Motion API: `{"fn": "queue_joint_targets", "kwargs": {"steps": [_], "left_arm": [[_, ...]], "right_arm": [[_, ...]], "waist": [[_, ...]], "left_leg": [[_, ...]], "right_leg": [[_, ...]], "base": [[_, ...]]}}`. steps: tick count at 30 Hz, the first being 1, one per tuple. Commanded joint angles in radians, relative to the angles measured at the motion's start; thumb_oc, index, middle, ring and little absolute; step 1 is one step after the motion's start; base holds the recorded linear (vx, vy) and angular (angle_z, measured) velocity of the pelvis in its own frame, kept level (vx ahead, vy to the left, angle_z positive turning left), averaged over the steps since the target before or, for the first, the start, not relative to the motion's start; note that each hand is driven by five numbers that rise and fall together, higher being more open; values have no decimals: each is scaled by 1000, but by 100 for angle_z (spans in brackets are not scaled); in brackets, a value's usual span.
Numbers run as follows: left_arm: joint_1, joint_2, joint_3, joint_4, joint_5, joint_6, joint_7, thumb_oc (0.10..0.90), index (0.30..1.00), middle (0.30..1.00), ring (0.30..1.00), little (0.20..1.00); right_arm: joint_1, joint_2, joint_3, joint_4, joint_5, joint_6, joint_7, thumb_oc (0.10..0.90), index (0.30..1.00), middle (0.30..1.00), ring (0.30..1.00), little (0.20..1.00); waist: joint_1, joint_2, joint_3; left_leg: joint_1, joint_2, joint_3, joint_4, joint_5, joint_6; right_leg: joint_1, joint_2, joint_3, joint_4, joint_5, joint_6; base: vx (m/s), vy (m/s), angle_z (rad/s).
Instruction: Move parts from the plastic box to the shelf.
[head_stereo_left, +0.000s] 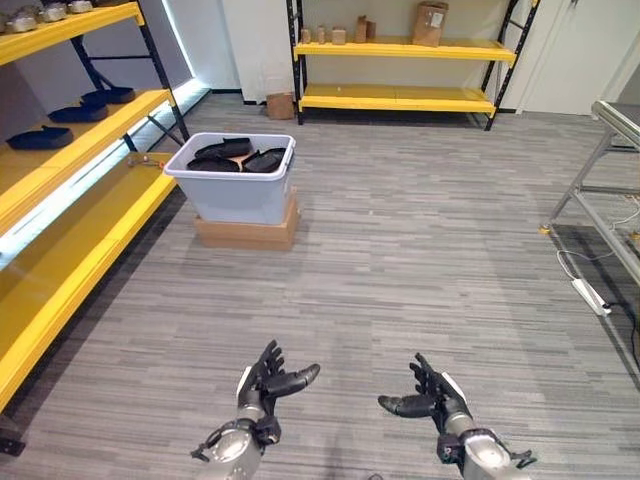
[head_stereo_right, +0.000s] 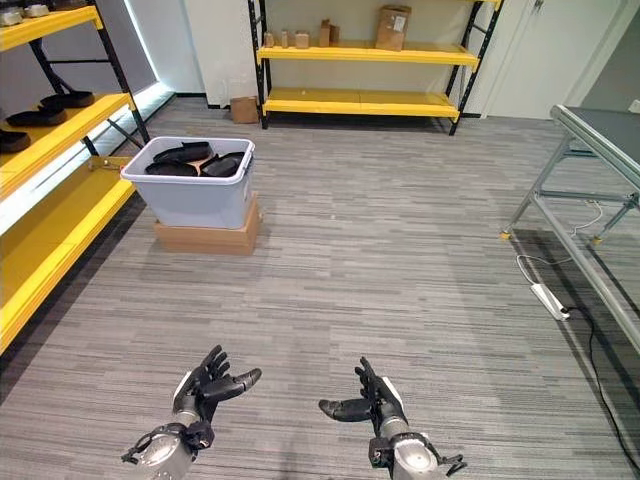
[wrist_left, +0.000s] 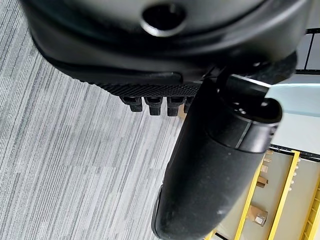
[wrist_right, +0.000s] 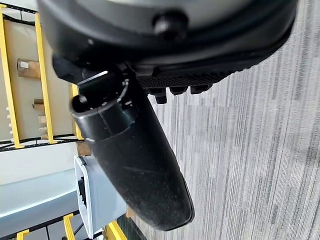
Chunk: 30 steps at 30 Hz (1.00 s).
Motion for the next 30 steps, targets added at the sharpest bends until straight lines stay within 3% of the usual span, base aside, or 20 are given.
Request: {"fn": "queue_joint_targets", "kwargs": {"steps": [1, 4, 5, 6, 8, 10, 12, 13, 14, 17, 21, 28, 29, 30], "left_arm": [[-127, 38, 35, -35, 11, -76, -27, 900, 1000, 1000, 1000, 1000], [-123, 45, 44, -50, 18, -75, -32, 900, 1000, 1000, 1000, 1000], [-121, 45, 48, -47, 23, -72, -35, 900, 1000, 1000, 1000, 1000], [-121, 45, 48, -47, 23, -72, -35, 900, 1000, 1000, 1000, 1000], [-131, 50, 43, -52, 28, -71, -36, 900, 1000, 1000, 1000, 1000], [-140, 52, 33, -50, 39, -68, -45, 900, 1000, 1000, 1000, 1000], [-140, 44, 22, -47, 42, -70, -57, 900, 1000, 1000, 1000, 1000], [-140, 43, 22, -47, 42, -70, -57, 900, 1000, 1000, 1000, 1000], [-141, 40, 18, -44, 41, -72, -64, 900, 1000, 1000, 1000, 1000], [-143, 35, 8, -31, 51, -74, -70, 900, 1000, 1000, 1000, 1000], [-126, 23, 13, -25, 38, -79, -61, 900, 1000, 1000, 1000, 1000], [-118, 26, -1, -41, 38, -73, -78, 900, 1000, 1000, 1000, 1000], [-123, 21, -9, -39, 33, -74, -81, 900, 1000, 1000, 1000, 1000], [-126, 19, -20, -41, 29, -76, -84, 900, 1000, 1000, 1000, 1000]], "right_arm": [[-109, -7, 4, -56, 21, -86, 11, 900, 1000, 1000, 1000, 1000], [-110, -9, 9, -52, 6, -81, 27, 900, 1000, 1000, 1000, 1000], [-104, -6, 15, -50, -4, -75, 32, 900, 1000, 1000, 1000, 1000], [-104, -5, 15, -50, -4, -75, 32, 900, 1000, 1000, 1000, 1000], [-91, -2, 9, -57, 13, -76, 33, 900, 1000, 1000, 1000, 1000], [-61, -3, -3, -72, 19, -77, 44, 900, 1000, 1000, 1000, 1000], [-63, -9, -2, -70, 23, -76, 47, 900, 1000, 1000, 1000, 1000], [-63, -9, -2, -70, 23, -76, 47, 900, 1000, 1000, 1000, 1000], [-68, -12, 1, -66, 30, -79, 49, 900, 1000, 1000, 1000, 1000], [-63, -21, -1, -67, 59, -82, 57, 900, 1000, 1000, 1000, 1000], [-31, -18, -17, -44, 174, -73, 64, 900, 1000, 1000, 1000, 1000], [7, -58, -62, -41, 198, -72, 77, 900, 1000, 1000, 1000, 1000], [13, -71, -68, -44, 189, -73, 82, 900, 1000, 1000, 1000, 1000], [11, -85, -71, -45, 194, -77, 82, 900, 1000, 1000, 1000, 1000]], "waist": [[18, -8, 8], [28, -7, 19], [35, -7, 27], [36, -8, 26], [28, -4, 37], [15, 10, 40], [-3, 21, 43], [-4, 22, 45], [-14, 18, 41], [-36, 0, 46], [-32, -4, 13], [-41, -1, 12], [-38, -7, 32], [-26, -24, 60]], "left_leg": [[10, 41, -28, 101, -72, -20], [0, 17, -43, 134, -95, 0], [-4, -6, -59, 147, -102, 21], [-7, -7, -58, 148, -102, 21], [0, -24, -84, 143, -97, 30], [11, -27, -119, 127, -90, 33], [35, -27, -148, 96, -91, 32], [40, -26, -149, 94, -92, 32], [50, -31, -159, 77, -91, 31], [90, -56, -202, 46, -99, 26], [86, -24, -207, 64, -96, -12], [56, 9, -223, 185, -78, -53], [-9, 1, -210, 336, -18, -84], [-106, -35, -203, 503, 37, -99]], "right_leg": [[-53, -105, 27, 194, -77, 108], [-79, -128, 34, 264, -75, 118], [-128, -148, 48, 367, -6, 127], [-131, -149, 49, 370, -7, 127], [-173, -159, 64, 467, 70, 115], [-215, -145, 81, 553, 72, 93], [-265, -72, 99, 484, -14, 77], [-262, -71, 98, 485, -17, 76], [-282, -27, 122, 420, -32, 81], [-299, 45, 190, 217, 17, 102], [-220, 54, 172, 131, 32, 76], [-201, 51, 115, 165, -12, 44], [-179, 38, 101, 167, -28, 28], [-152, 16, 86, 157, -27, 16]], "base": [[21, 122, 7], [20, 141, 9], [12, 85, 20], [29, 134, 24], [22, 102, 46], [75, 107, 58], [131, 53, 65], [116, -12, 51], [146, -36, 38], [237, -84, 21], [196, -134, 60], [160, -82, 28], [61, -43, 46], [98, -63, 45]]}}
